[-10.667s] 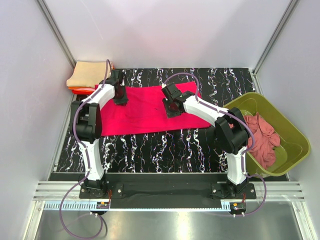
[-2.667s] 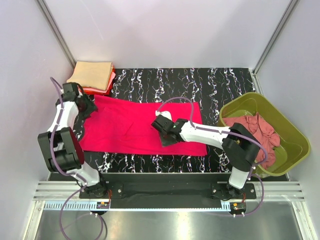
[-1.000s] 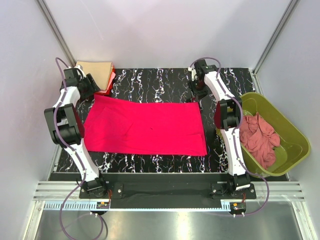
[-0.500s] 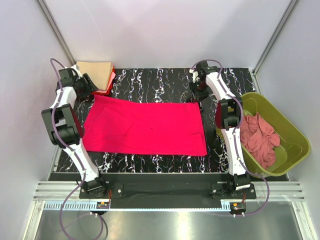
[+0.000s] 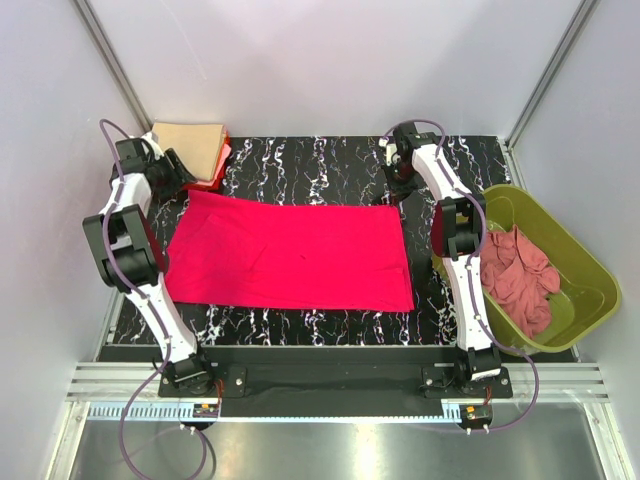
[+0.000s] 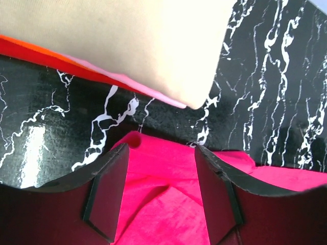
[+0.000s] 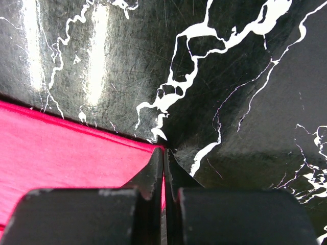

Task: Fold and stack the t-shirts
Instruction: Fold the tshirt

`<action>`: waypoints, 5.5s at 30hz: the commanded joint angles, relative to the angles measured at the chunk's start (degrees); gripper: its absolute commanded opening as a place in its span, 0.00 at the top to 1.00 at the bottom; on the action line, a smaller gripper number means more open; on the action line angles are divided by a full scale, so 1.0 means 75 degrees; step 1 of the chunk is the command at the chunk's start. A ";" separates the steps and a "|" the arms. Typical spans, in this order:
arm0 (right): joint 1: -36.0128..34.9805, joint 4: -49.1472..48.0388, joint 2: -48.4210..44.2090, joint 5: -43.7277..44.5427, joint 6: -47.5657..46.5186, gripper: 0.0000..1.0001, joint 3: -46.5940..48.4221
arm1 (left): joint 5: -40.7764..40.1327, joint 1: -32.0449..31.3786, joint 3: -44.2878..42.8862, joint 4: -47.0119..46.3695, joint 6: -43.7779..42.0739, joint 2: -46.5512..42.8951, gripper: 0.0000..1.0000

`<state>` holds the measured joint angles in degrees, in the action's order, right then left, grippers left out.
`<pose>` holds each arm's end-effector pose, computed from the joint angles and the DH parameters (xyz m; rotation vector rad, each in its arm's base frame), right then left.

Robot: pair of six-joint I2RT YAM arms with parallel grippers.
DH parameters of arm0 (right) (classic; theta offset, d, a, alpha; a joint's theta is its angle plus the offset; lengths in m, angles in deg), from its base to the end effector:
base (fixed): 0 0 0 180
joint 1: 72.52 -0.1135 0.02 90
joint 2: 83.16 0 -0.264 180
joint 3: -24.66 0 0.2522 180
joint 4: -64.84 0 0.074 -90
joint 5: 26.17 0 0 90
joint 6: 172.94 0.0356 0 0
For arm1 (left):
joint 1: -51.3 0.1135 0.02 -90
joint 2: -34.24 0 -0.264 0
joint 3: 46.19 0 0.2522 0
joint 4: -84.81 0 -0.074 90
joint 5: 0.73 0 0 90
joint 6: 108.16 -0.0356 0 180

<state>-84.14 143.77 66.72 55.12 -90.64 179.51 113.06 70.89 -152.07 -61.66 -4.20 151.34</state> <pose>0.5178 0.1120 0.1629 -0.5099 2.8126 0.2313 0.4413 0.1418 0.2244 -0.4706 2.2610 -0.4369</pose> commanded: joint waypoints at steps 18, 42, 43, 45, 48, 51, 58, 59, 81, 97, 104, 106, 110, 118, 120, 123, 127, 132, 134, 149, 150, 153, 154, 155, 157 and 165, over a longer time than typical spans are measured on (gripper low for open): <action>-0.0010 -0.0017 -0.0894 -0.0268 0.0125 1.00 0.0183 | 0.0565 0.0130 -0.0292 -0.0550 -0.0653 0.0535 0.43; -0.0103 -0.0298 -0.1363 -0.0233 0.0289 1.00 -0.0508 | 0.0273 -0.0210 0.0107 -0.0059 -0.0712 0.0079 0.80; -0.0103 -0.0310 -0.1375 -0.0140 0.0277 1.00 -0.0520 | 0.0262 -0.0199 0.0048 -0.0011 -0.0724 0.0055 0.88; -0.0104 -0.0345 -0.1457 0.0047 0.0300 1.00 -0.0578 | 0.0145 -0.0210 -0.0034 0.0117 -0.0712 -0.0015 1.00; -0.0115 -0.0485 -0.1586 0.0563 0.0417 1.00 -0.0730 | -0.0054 -0.0210 0.0035 0.0177 -0.0689 -0.0284 1.00; -0.0115 -0.0940 -0.2134 0.0809 0.0523 1.00 -0.1291 | -0.0347 -0.0210 0.0211 0.0177 -0.0654 -0.0682 1.00; -0.0138 -0.1961 -0.3167 0.1525 0.0839 1.00 -0.3012 | -0.0711 -0.0175 0.0621 0.0060 -0.0408 -0.1246 1.00; -0.0150 -0.2287 -0.3296 0.1501 0.0886 1.00 -0.3202 | -0.0665 -0.0175 0.0761 0.0025 -0.0338 -0.1281 1.00; -0.0560 -0.5173 -0.6003 0.2380 0.0781 1.00 -0.7305 | -0.0594 0.0317 0.2742 -0.0867 0.0682 -0.2734 1.00; -0.0830 -0.6145 -0.7059 0.2579 0.1156 1.00 -0.9202 | -0.0289 0.0739 0.3809 -0.0960 0.1385 -0.3566 1.00; -0.0865 -0.6216 -0.7445 0.2978 0.1483 1.00 -0.9520 | -0.0359 0.0832 0.4347 -0.0937 0.1573 -0.3894 1.00; -0.0923 -0.6228 -0.7562 0.2896 0.1496 1.00 -0.9660 | -0.0395 0.0949 0.4453 -0.0948 0.1596 -0.3988 1.00; -0.1029 -0.6263 -0.7796 0.2943 0.1601 1.00 -0.9965 | -0.0349 0.1160 0.4676 -0.0913 0.1655 -0.4012 1.00; -0.1392 -0.6673 -0.8535 0.3129 0.1871 1.00 -1.1195 | -0.0255 0.1419 0.4992 -0.0925 0.1561 -0.4210 1.00; -0.1486 -0.6673 -0.8524 0.3200 0.1871 1.00 -1.1277 | -0.0172 0.1419 0.5121 -0.0937 0.1596 -0.4222 1.00; -0.1615 -0.6673 -0.8465 0.3317 0.1871 1.00 -1.1301 | -0.0336 0.1419 0.5239 -0.0785 0.1561 -0.4304 1.00; -0.1732 -0.6603 -0.8430 0.3540 0.1976 1.00 -1.1477 | -0.0477 0.1430 0.5321 -0.0644 0.1503 -0.4410 1.00; -0.1826 -0.6603 -0.8594 0.3599 0.2047 1.00 -1.1676 | -0.0430 0.1419 0.5438 -0.0655 0.1549 -0.4539 1.00; -0.1838 -0.6580 -0.8629 0.3763 0.2047 1.00 -1.1711 | -0.0442 0.1419 0.5473 -0.0644 0.1584 -0.4562 1.00; -0.1920 -0.6416 -0.8617 0.3599 0.2293 0.99 -1.1898 | -0.0570 0.1454 0.5930 -0.0585 0.1936 -0.4890 1.00; -0.1943 -0.6404 -0.8652 0.3599 0.2281 0.99 -1.1957 | -0.0640 0.1454 0.5989 -0.0585 0.1855 -0.4879 1.00; -0.2048 -0.6392 -0.8897 0.3658 0.2188 0.96 -1.2063 | -0.0817 0.1442 0.6001 -0.0515 0.1691 -0.4751 1.00; -0.2072 -0.6380 -0.8922 0.3588 0.2199 0.94 -1.2063 | -0.0793 0.1442 0.6001 -0.0492 0.1678 -0.4715 1.00; -0.2153 -0.6392 -0.8934 0.3471 0.2188 0.91 -1.2028 | -0.0782 0.1442 0.6001 -0.0491 0.1678 -0.4680 1.00; -0.2306 -0.6299 -0.8945 0.3319 0.2129 0.78 -1.1842 | -0.0677 0.1442 0.6001 -0.0515 0.1667 -0.4645 1.00; -0.3089 -0.5830 -0.8327 0.2812 0.3674 0.67 -1.0857 | -0.0478 0.1430 0.6106 -0.0480 0.1561 -0.4761 1.00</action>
<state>-103.50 99.46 1.92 76.69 -69.53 93.27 108.74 81.30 -106.80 -63.98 8.63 116.58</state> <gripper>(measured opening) 0.328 0.012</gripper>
